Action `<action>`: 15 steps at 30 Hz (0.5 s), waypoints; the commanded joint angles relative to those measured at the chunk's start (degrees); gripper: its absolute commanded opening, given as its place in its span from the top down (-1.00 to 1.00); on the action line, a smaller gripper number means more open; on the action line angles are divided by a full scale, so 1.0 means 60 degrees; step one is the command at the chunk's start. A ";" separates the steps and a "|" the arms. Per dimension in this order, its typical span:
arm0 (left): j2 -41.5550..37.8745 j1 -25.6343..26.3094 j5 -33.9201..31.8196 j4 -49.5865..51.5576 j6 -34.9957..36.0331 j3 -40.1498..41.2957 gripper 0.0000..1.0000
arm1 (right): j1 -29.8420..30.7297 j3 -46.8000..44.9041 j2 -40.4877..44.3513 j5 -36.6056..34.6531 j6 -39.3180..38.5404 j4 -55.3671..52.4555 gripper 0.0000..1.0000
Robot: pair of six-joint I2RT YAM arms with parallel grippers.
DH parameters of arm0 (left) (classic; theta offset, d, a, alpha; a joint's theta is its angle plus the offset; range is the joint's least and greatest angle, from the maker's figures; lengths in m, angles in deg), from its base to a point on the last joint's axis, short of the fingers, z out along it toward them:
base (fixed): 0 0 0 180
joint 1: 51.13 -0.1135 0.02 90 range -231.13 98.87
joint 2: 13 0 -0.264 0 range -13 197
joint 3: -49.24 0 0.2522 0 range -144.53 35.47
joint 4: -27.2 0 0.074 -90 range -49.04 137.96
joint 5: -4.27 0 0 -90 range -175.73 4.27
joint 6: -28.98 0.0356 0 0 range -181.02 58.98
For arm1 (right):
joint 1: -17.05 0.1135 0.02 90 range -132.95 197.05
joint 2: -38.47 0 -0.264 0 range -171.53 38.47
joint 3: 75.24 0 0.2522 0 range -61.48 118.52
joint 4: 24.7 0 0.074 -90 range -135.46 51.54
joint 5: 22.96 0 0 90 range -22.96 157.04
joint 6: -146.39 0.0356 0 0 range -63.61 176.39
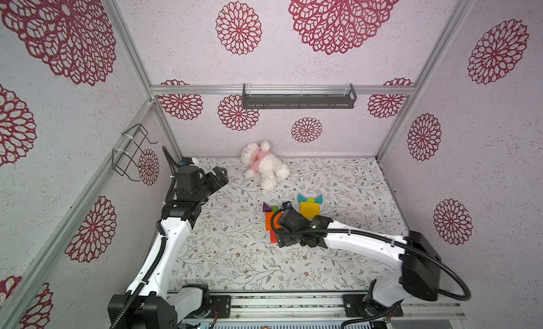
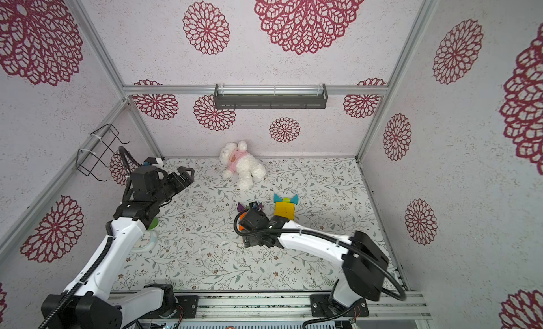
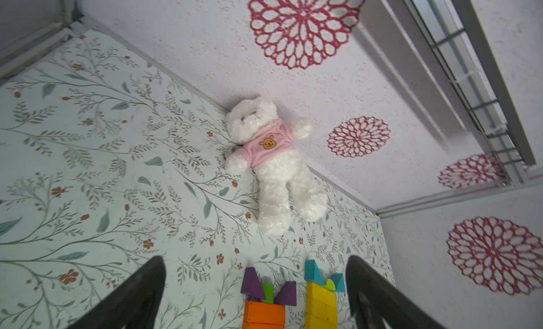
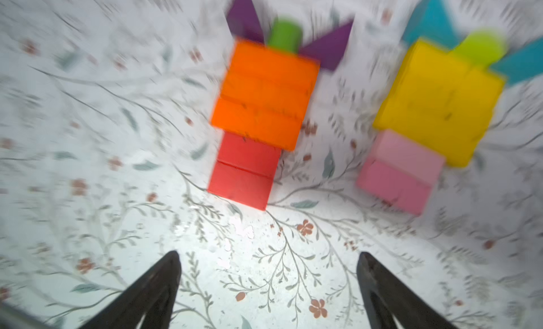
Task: Assemble a carrot with building blocks
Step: Assemble the building block at the center of the board, then reset both arms
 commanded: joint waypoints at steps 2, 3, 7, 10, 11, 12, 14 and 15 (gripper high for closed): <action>-0.0459 0.1683 -0.2024 0.0863 0.1921 -0.1261 -0.95 | -0.0043 0.1056 0.1768 -0.2111 -0.1996 0.0862 -0.98; -0.0455 0.1926 -0.2656 0.1171 0.2008 -0.1392 -0.94 | -0.0044 0.0809 0.1988 -0.2742 -0.1929 0.1348 -0.98; -0.0899 0.2178 -0.5123 0.0537 0.1966 -0.0092 -0.94 | -0.0235 -0.2172 0.3117 -0.4655 -0.4990 0.6374 -0.98; -0.1398 0.1986 -0.4435 -0.2679 0.5500 0.2556 -0.94 | -0.2009 -0.5079 0.3960 -0.2988 -0.7600 1.0505 -0.98; -0.1433 0.1911 -0.4999 -0.3808 0.5816 0.3432 -0.95 | -0.2875 -0.5599 0.4179 -0.2686 -0.7553 1.0941 -0.98; -0.1413 0.1719 -0.5534 -0.4345 0.5658 0.4012 -0.94 | -0.3637 -0.5918 0.4308 -0.2708 -0.7312 1.0985 -0.98; -0.1309 0.0854 -0.5321 -0.5826 0.5246 0.5264 -0.94 | -0.5316 -0.6480 0.4470 -0.2607 -0.6517 1.0737 -0.98; -0.1196 0.0405 -0.5132 -0.6278 0.4973 0.5705 -0.95 | -0.5895 -0.6762 0.4491 -0.2415 -0.6282 1.0808 -0.98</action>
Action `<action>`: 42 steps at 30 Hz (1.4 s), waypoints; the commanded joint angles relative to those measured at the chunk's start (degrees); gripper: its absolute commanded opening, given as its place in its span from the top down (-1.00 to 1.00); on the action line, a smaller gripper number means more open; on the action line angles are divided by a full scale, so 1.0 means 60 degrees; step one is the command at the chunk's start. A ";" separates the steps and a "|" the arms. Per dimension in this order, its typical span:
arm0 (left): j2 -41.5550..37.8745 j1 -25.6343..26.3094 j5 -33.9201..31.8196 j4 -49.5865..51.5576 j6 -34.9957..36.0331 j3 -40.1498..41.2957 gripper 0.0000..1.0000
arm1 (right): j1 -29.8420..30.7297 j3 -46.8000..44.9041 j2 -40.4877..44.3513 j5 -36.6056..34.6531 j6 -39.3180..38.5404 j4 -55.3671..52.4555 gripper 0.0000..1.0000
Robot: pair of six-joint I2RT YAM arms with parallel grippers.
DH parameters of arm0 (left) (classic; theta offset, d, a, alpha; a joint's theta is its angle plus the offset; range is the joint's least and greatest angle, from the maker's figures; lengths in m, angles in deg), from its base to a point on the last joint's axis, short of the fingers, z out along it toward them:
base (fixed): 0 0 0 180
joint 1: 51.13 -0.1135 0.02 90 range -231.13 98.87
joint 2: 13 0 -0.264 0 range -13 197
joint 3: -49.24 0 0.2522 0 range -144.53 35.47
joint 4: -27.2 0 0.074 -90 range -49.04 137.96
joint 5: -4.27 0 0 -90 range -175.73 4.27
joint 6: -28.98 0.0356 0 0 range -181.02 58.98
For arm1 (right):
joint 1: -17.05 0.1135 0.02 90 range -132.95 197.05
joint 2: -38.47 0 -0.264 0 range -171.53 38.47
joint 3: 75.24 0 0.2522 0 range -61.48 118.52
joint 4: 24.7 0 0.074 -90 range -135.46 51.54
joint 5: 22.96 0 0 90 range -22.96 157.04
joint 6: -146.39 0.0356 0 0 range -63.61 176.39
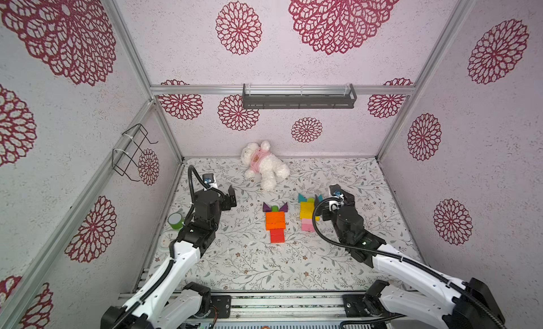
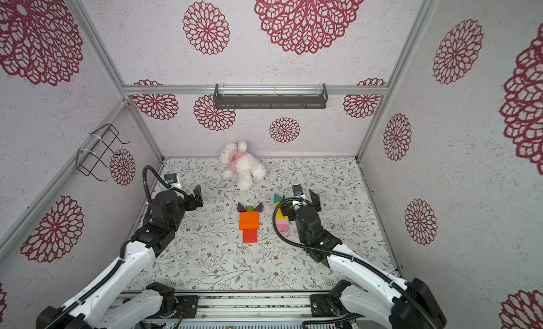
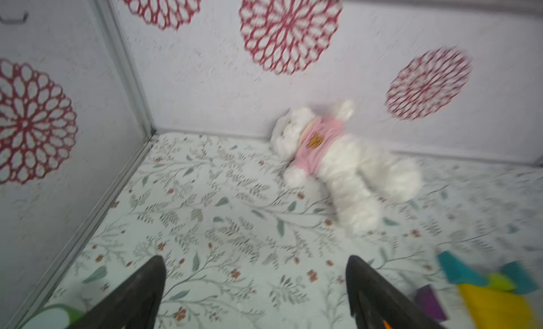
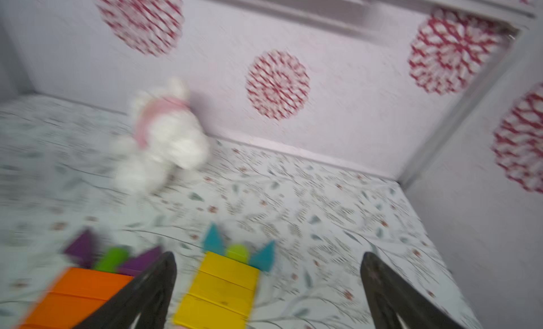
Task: Assemble a carrot with building blocks
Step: Reset both arms
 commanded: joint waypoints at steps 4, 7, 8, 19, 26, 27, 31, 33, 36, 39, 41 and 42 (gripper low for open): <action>0.1259 -0.2368 -0.0263 -0.6196 0.0115 0.2789 -0.94 | -0.3035 -0.1801 0.0191 0.1573 -0.0581 0.3553 -0.98; 0.2346 -0.3289 0.1177 -0.7493 0.0040 0.2934 -0.94 | -0.3776 -0.2308 -0.0366 0.2497 -0.0358 0.4350 -0.98; 0.2454 -0.3366 0.1628 -0.7428 0.0394 0.2810 -0.95 | -0.3949 -0.2392 -0.0628 0.2699 -0.0390 0.4498 -0.98; 0.4772 -0.3549 0.3109 -0.7606 0.1219 0.1670 -0.94 | -0.4841 -0.3121 -0.2188 0.3760 0.0196 0.6537 -0.98; 0.4863 -0.3639 0.2545 -0.7349 0.0917 0.1436 -0.94 | -0.4922 -0.3298 -0.4710 0.3541 0.0335 0.9303 -0.98; 0.4829 -0.3645 0.2533 -0.7252 0.0899 0.1423 -0.94 | -0.4897 -0.3368 -0.5172 0.3466 0.0234 1.0265 -0.98; 0.4811 -0.3646 0.2560 -0.7212 0.0866 0.1422 -0.94 | -0.4915 -0.2584 -0.4844 0.3217 0.0413 0.8283 -0.98; 0.4807 -0.3648 0.2566 -0.7190 0.0873 0.1404 -0.94 | -0.5204 -0.2336 -0.4909 0.3506 0.0671 0.7860 -0.98; 0.4805 -0.3640 0.2564 -0.7204 0.0872 0.1414 -0.95 | -0.5219 -0.2295 -0.4793 0.3515 0.0700 0.7536 -0.98; 0.4807 -0.3648 0.2563 -0.7210 0.0870 0.1410 -0.94 | -0.5224 -0.2299 -0.4780 0.3506 0.0695 0.7543 -0.98; 0.4813 -0.3644 0.2555 -0.7203 0.0861 0.1408 -0.94 | -0.5217 -0.2295 -0.4787 0.3493 0.0684 0.7544 -0.98; 0.4815 -0.3646 0.2568 -0.7191 0.0873 0.1405 -0.95 | -0.5217 -0.2311 -0.4855 0.3503 0.0691 0.7720 -0.98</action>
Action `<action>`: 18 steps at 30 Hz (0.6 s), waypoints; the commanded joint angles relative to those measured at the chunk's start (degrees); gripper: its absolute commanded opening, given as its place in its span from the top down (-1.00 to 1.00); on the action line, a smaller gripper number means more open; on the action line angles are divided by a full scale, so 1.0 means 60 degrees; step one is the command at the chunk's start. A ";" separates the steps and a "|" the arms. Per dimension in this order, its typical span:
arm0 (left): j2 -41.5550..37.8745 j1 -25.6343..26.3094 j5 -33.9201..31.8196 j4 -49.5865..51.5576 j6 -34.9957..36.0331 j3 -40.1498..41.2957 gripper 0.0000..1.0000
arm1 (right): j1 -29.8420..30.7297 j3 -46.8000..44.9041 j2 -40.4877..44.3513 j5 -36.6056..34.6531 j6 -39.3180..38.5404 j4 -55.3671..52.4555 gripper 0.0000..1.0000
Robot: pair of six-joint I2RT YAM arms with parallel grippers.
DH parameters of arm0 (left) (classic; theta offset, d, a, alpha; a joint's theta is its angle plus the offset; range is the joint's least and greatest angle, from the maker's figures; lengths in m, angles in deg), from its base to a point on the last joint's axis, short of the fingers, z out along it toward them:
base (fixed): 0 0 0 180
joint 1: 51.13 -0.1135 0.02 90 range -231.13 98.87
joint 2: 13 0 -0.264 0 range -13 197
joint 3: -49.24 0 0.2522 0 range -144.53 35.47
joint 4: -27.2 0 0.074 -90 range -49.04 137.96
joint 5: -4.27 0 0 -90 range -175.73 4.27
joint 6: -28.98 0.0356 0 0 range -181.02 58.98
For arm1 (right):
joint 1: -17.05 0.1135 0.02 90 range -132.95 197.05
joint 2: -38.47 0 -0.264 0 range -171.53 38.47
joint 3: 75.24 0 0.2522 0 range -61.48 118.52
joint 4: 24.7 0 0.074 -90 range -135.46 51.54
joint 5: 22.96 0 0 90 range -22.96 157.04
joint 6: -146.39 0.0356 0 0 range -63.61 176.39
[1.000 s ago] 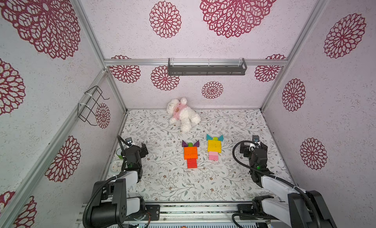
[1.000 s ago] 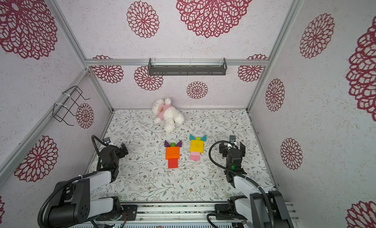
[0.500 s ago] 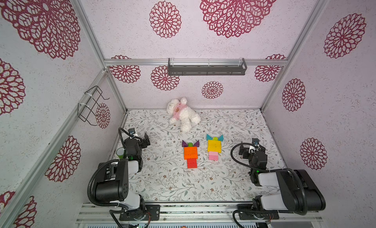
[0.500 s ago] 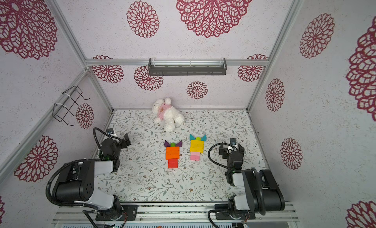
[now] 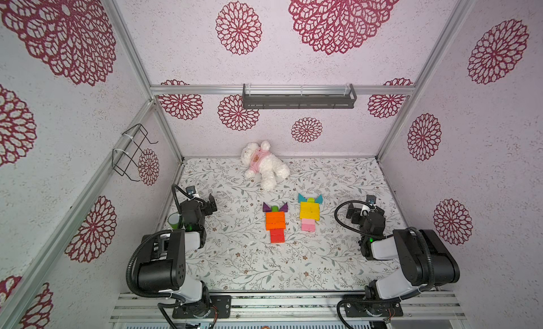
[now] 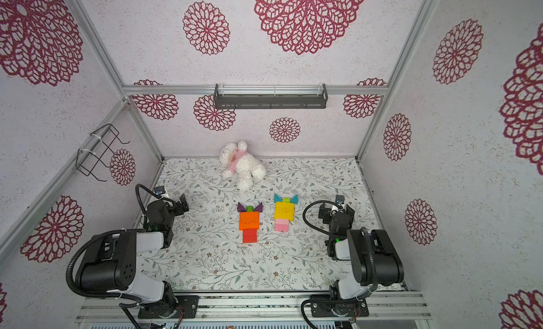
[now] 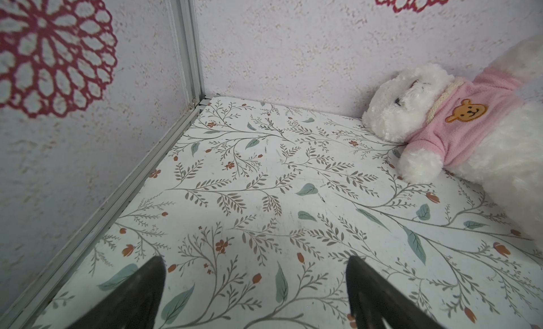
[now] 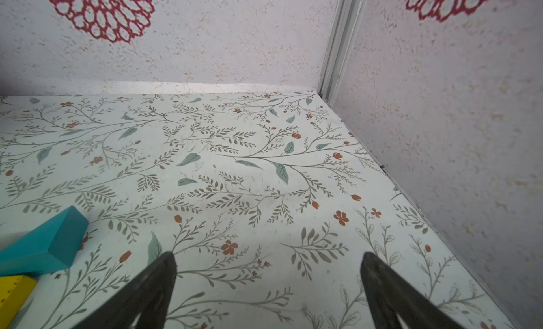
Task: Assemble a carrot with building blocks
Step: Reset both arms
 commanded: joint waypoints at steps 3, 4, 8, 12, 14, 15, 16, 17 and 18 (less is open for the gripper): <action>-0.0080 -0.0058 0.0007 -0.0037 0.0039 -0.0031 -0.94 | -0.0026 0.0070 0.0104 0.0024 0.0192 0.0220 -0.98; -0.0083 -0.0059 0.0008 -0.0035 0.0037 -0.0021 -0.94 | -0.0019 0.0066 0.0142 0.0025 0.0192 0.0122 -0.98; -0.0087 -0.0057 0.0016 -0.0046 0.0042 -0.0032 -0.94 | -0.0022 0.0049 0.0118 0.0024 0.0193 0.0196 -0.98; -0.0078 -0.0052 -0.0001 -0.0042 0.0049 -0.0026 -0.95 | -0.0019 0.0069 0.0129 0.0028 0.0192 0.0189 -0.98; -0.0047 -0.0056 -0.0003 0.0040 0.0060 -0.0087 -0.94 | -0.0018 0.0066 0.0129 0.0026 0.0192 0.0180 -0.98; -0.0016 -0.0085 0.0028 0.0077 0.0059 -0.0128 -0.94 | -0.0019 0.0070 0.0121 0.0024 0.0190 0.0185 -0.98; 0.0011 -0.0076 0.0023 0.0089 0.0076 -0.0142 -0.94 | -0.0018 0.0060 0.0121 0.0026 0.0191 0.0180 -0.98; -0.0012 -0.0087 0.0026 0.0021 0.0079 -0.0114 -0.94 | -0.0018 0.0067 0.0121 0.0023 0.0192 0.0181 -0.98; -0.0026 -0.0088 0.0042 0.0069 0.0074 -0.0116 -0.94 | -0.0018 0.0065 0.0121 0.0032 0.0196 0.0181 -0.98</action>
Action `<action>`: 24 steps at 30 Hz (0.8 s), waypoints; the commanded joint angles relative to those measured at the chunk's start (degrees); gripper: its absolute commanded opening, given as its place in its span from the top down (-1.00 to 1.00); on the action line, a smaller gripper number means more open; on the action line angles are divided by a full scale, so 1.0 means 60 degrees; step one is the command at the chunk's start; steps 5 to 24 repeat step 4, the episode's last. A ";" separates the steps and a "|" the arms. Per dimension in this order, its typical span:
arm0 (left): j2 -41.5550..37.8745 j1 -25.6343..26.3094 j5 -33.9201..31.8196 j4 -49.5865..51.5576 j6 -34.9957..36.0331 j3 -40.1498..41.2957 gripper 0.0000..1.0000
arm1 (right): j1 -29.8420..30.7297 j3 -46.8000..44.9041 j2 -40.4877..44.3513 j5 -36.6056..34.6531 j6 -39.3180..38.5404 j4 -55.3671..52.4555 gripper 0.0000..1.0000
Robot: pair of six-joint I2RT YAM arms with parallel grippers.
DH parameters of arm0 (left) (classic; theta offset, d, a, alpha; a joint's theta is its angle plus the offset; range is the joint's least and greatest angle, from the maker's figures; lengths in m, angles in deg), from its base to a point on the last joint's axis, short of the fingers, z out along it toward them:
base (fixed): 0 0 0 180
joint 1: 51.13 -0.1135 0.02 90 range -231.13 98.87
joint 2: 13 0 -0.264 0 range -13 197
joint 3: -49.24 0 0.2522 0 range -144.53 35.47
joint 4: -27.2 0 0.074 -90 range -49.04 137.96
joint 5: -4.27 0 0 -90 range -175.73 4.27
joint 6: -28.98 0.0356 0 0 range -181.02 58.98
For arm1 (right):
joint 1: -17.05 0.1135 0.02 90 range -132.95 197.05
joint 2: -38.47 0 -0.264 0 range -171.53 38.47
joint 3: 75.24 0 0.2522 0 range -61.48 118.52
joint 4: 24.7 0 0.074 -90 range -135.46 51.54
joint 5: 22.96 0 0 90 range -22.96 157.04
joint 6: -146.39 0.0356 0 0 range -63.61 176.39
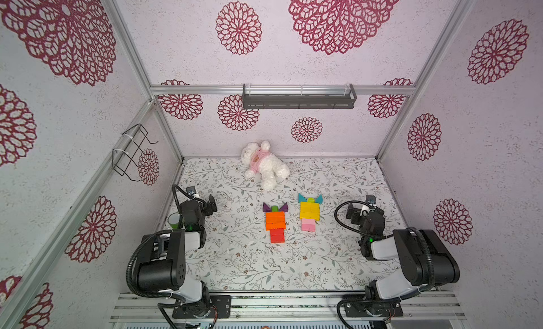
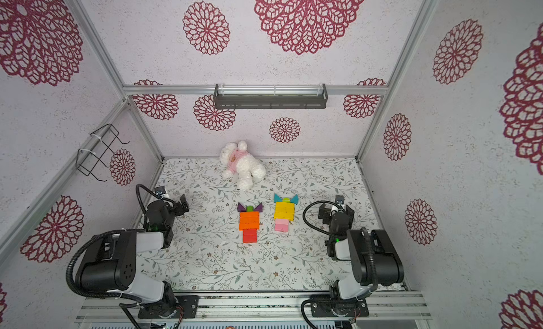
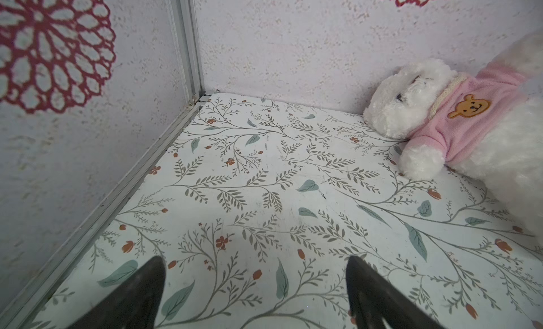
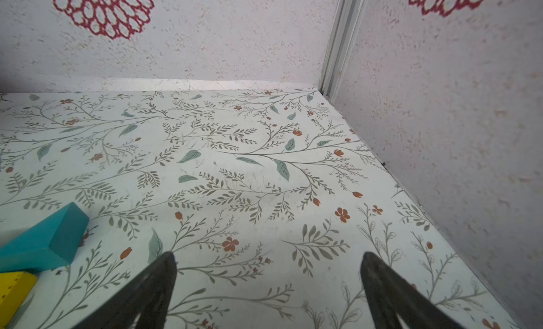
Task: Assemble a carrot with building blocks
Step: Reset both arms
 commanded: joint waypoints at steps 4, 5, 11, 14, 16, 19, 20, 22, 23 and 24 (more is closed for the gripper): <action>-0.0094 -0.0087 0.0041 -0.0103 -0.0021 -0.0048 -0.95 | -0.0022 0.0036 0.0130 0.0024 0.0181 0.0294 -0.98; -0.0094 -0.0087 0.0041 -0.0103 -0.0021 -0.0048 -0.95 | -0.0022 0.0036 0.0130 0.0024 0.0181 0.0294 -0.98; -0.0094 -0.0087 0.0041 -0.0103 -0.0021 -0.0048 -0.95 | -0.0022 0.0036 0.0130 0.0024 0.0181 0.0294 -0.98; -0.0094 -0.0087 0.0041 -0.0103 -0.0021 -0.0048 -0.95 | -0.0022 0.0036 0.0130 0.0024 0.0181 0.0294 -0.98; -0.0094 -0.0087 0.0041 -0.0103 -0.0021 -0.0048 -0.95 | -0.0022 0.0036 0.0130 0.0024 0.0181 0.0294 -0.98; -0.0094 -0.0087 0.0041 -0.0103 -0.0021 -0.0048 -0.95 | -0.0022 0.0036 0.0130 0.0024 0.0181 0.0294 -0.98; -0.0094 -0.0087 0.0041 -0.0103 -0.0021 -0.0048 -0.95 | -0.0022 0.0036 0.0130 0.0024 0.0181 0.0294 -0.98; -0.0094 -0.0087 0.0041 -0.0103 -0.0021 -0.0048 -0.95 | -0.0022 0.0036 0.0130 0.0024 0.0181 0.0294 -0.98; -0.0094 -0.0087 0.0041 -0.0103 -0.0021 -0.0048 -0.95 | -0.0022 0.0036 0.0130 0.0024 0.0181 0.0294 -0.98; -0.0094 -0.0087 0.0041 -0.0103 -0.0021 -0.0048 -0.95 | -0.0022 0.0036 0.0130 0.0024 0.0181 0.0294 -0.98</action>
